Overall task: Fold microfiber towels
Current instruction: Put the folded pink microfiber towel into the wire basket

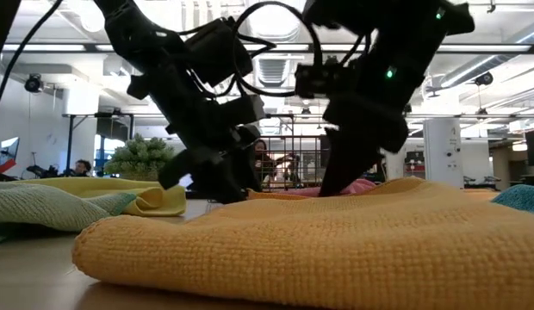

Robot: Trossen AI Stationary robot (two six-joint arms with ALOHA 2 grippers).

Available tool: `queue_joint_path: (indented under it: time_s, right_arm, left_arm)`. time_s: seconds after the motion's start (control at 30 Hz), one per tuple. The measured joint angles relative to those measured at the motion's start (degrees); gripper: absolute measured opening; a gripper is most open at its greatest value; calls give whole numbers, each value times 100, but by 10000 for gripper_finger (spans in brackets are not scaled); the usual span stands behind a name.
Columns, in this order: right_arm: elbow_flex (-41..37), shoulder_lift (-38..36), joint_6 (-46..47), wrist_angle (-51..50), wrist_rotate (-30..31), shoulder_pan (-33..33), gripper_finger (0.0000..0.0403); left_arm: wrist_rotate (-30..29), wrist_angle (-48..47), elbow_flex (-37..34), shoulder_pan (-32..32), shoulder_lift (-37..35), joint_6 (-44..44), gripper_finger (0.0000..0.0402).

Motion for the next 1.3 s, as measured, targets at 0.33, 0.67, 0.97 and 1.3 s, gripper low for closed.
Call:
queue_joint_path:
  time_s: [0.33,0.67,0.97,1.3]
  right_arm:
    - [-11,85,524,-214,20,-94,143]
    - [-13,94,637,-275,14,-261,22]
    - [250,-9,639,-340,-320,-206,10]
    - [1666,-57,647,-1983,297,-115,9]
  left_arm:
    - [-2,326,-11,19,154,2,93]
    - [-9,368,-5,21,158,7,12]
    - [119,-770,285,6,-289,2,2]
    - [300,-2168,751,-21,-988,-139,1]
